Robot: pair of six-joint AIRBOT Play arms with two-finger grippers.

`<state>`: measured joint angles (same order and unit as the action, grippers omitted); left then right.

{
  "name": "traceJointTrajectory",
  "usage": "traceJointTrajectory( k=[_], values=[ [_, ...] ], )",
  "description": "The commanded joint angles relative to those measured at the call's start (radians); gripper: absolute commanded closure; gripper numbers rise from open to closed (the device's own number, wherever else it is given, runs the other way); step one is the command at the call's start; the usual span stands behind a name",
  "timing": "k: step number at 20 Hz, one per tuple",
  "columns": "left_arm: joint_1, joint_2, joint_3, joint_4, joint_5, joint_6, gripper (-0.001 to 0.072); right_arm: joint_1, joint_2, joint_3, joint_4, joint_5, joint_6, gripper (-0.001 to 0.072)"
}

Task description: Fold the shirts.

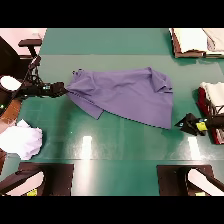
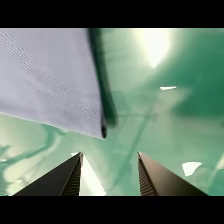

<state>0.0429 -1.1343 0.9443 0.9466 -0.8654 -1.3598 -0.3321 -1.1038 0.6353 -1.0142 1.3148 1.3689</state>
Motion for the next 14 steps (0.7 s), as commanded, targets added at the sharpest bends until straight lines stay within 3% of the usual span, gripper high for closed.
traceJointTrajectory(
  k=[1,6,10,14],
  values=[
    [0.001,0.003,0.004,0.019,-0.019,-0.001,0.068,-0.011,-0.051,-0.075,0.106,-0.064,-0.023,0.0299],
    [0.002,0.003,0.004,0.021,-0.031,-0.001,0.0679,0.127,-0.158,-0.03,0.177,-0.153,-0.039,0.0316],
    [0.002,0.023,0.005,0.037,-0.06,-0.002,0.0681,0.235,-0.187,0.063,0.173,-0.148,-0.054,0.0694],
    [0.002,0.174,0.074,0.17,-0.095,-0.049,0.0681,0.243,-0.065,0.238,0.172,-0.121,-0.054,0.0695]
  ],
)
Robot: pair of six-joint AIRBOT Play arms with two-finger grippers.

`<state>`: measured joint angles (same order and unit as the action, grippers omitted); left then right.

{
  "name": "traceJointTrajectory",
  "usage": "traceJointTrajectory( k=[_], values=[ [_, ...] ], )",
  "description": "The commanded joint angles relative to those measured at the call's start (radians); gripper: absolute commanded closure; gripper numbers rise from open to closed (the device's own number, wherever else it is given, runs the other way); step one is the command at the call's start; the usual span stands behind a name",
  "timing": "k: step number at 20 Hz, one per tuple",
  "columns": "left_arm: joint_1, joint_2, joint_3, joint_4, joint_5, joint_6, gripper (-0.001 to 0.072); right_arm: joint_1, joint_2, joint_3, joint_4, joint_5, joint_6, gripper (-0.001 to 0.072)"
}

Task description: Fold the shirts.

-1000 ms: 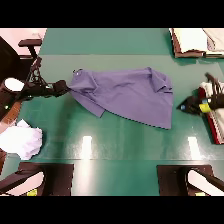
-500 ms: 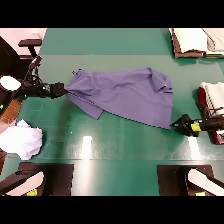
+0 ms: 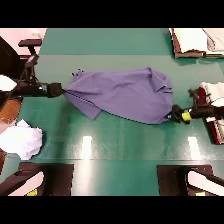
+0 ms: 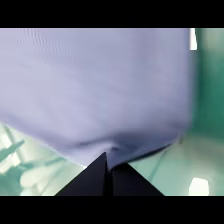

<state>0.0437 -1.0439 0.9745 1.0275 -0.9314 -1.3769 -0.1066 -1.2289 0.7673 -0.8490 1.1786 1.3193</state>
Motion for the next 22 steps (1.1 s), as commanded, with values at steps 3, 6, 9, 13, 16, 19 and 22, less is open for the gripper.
traceJointTrajectory(
  k=[3,6,9,13,16,19,22],
  values=[
    [0.001,0.205,0.232,0.142,-0.083,-0.033,0.0681,-0.035,0.211,0.334,0.007,0.029,-0.005,0.0695],
    [0.001,0.269,0.491,0.143,-0.101,-0.037,0.068,-0.101,0.326,0.603,0.007,0.039,-0.005,0.0695],
    [0.001,0.275,0.779,0.142,-0.147,-0.063,0.068,-0.161,0.394,0.842,0.007,0.058,-0.005,0.0695],
    [0.001,0.275,1.09,0.146,-0.177,-0.103,0.0681,-0.261,0.429,1.08,0.007,0.114,-0.003,0.0696],
    [0.001,0.275,1.205,0.147,-0.154,-0.12,0.0682,-0.352,0.394,1.226,0.008,0.214,0.032,0.0696],
    [0.001,0.269,1.173,0.163,-0.183,-0.15,0.0682,-0.377,0.316,1.327,0.009,0.31,0.087,0.0697],
    [0.001,0.235,0.985,0.17,-0.248,-0.169,0.0682,-0.314,0.234,1.275,0.007,0.344,0.123,0.0697]
  ],
)
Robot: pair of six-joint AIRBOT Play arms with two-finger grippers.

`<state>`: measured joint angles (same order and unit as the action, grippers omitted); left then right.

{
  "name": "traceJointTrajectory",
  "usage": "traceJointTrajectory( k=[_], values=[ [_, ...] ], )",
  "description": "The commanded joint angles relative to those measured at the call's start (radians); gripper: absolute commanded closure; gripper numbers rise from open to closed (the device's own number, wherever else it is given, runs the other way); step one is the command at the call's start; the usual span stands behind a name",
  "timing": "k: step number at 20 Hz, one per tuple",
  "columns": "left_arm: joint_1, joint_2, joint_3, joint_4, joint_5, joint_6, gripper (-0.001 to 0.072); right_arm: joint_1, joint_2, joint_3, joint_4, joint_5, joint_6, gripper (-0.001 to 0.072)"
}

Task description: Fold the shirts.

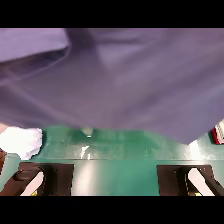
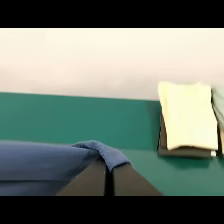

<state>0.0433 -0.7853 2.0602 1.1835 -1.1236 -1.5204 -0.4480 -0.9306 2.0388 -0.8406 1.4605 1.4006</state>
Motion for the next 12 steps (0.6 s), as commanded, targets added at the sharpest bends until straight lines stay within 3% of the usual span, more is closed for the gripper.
traceJointTrajectory(
  k=[1,6,10,12],
  values=[
    [0.001,-0.053,-0.177,0.013,-0.086,-0.026,0.0681,0.07,-0.092,-0.05,-0.003,0.065,0.043,0.0697],
    [0.001,-0.303,-0.466,0.002,-0.16,-0.016,0.068,0.377,-0.329,-0.307,-0.33,0.08,0.08,0.0697],
    [0.001,-0.586,-0.535,-0.037,-0.114,0.019,0.068,0.443,-0.585,-0.361,-0.335,0.023,0.084,0.0697],
    [0.001,-0.715,-0.535,-0.071,-0.005,0.057,0.0679,0.443,-0.71,-0.298,-0.33,-0.014,0.084,0.0697]
  ],
)
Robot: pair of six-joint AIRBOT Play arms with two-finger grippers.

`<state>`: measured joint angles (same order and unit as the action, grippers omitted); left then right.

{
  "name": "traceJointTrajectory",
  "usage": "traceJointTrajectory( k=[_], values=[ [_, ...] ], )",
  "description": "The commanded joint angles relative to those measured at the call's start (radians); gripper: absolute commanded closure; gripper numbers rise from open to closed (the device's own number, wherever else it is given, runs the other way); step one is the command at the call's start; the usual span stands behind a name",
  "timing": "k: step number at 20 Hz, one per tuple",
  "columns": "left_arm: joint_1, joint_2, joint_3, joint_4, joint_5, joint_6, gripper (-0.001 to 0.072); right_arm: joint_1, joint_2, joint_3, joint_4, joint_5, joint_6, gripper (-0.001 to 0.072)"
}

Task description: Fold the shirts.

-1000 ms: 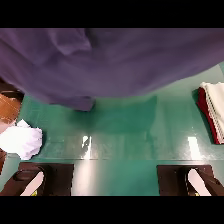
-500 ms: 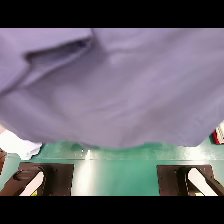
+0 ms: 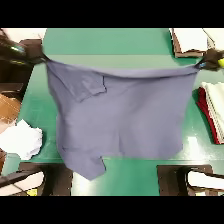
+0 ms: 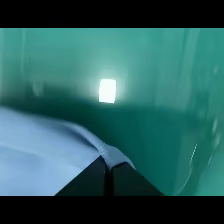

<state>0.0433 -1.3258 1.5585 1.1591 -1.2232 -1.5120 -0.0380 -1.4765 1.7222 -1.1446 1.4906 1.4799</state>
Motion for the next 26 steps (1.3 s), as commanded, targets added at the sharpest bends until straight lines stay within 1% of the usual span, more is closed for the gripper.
traceJointTrajectory(
  k=[1,3,5,6,8,9,11,13,15,17,19,20,21,22,23,26],
  values=[
    [0.001,-0.218,-0.034,-0.063,0.162,0.07,0.068,0.032,-0.216,0.064,-0.026,-0.064,0.005,0.0697],
    [0.001,-0.28,-0.021,-0.089,0.281,0.073,0.068,0.023,-0.302,0.167,-0.026,-0.104,0.005,0.0697],
    [0.001,-0.304,-0.001,-0.091,0.342,0.073,0.068,0.024,-0.367,0.274,-0.026,-0.112,0.004,0.0697],
    [0.001,-0.304,0.001,-0.092,0.352,0.077,0.068,0.023,-0.385,0.312,-0.027,-0.11,0.004,0.0697],
    [0.005,-0.304,0.014,-0.085,0.284,0.12,0.068,0.023,-0.381,0.319,-0.028,-0.104,-0.002,0.0696],
    [0.012,-0.302,0.015,-0.085,0.214,0.133,0.068,0.024,-0.363,0.292,-0.029,-0.092,-0.017,0.0696],
    [0.028,-0.302,0.005,-0.07,0.051,0.133,0.068,0.024,-0.303,0.179,-0.053,-0.072,-0.032,0.0697],
    [0.03,-0.302,-0.033,-0.023,-0.048,0.133,0.068,0.024,-0.24,0.041,-0.079,-0.088,-0.034,0.0697],
    [0.03,-0.302,-0.104,-0.012,-0.066,0.132,0.068,0.024,-0.19,-0.09,-0.08,-0.109,-0.042,0.0696],
    [0.029,-0.302,-0.175,-0.013,-0.033,0.131,0.068,0.027,-0.155,-0.19,-0.078,-0.142,-0.042,0.0695],
    [0.029,-0.302,-0.215,-0.013,-0.01,0.105,0.0678,0.029,-0.138,-0.253,-0.077,-0.156,-0.041,0.0694],
    [0.029,-0.302,-0.22,-0.013,-0.008,0.087,0.0646,0.031,-0.134,-0.278,-0.077,-0.155,-0.041,0.0686],
    [0.029,-0.301,-0.219,-0.015,-0.008,0.087,0.0394,0.031,-0.135,-0.289,-0.076,-0.144,-0.041,0.0521],
    [0.029,-0.296,-0.219,-0.017,-0.008,0.083,0.0254,0.031,-0.134,-0.293,-0.075,-0.138,-0.041,0.0285],
    [0.029,-0.286,-0.219,-0.013,-0.018,0.077,0.0288,0.03,-0.134,-0.287,-0.069,-0.115,-0.041,0.0254],
    [0.029,-0.168,-0.222,0.054,-0.049,0.068,0.0289,0.013,-0.092,-0.288,-0.044,-0.031,-0.042,0.0254]
  ],
)
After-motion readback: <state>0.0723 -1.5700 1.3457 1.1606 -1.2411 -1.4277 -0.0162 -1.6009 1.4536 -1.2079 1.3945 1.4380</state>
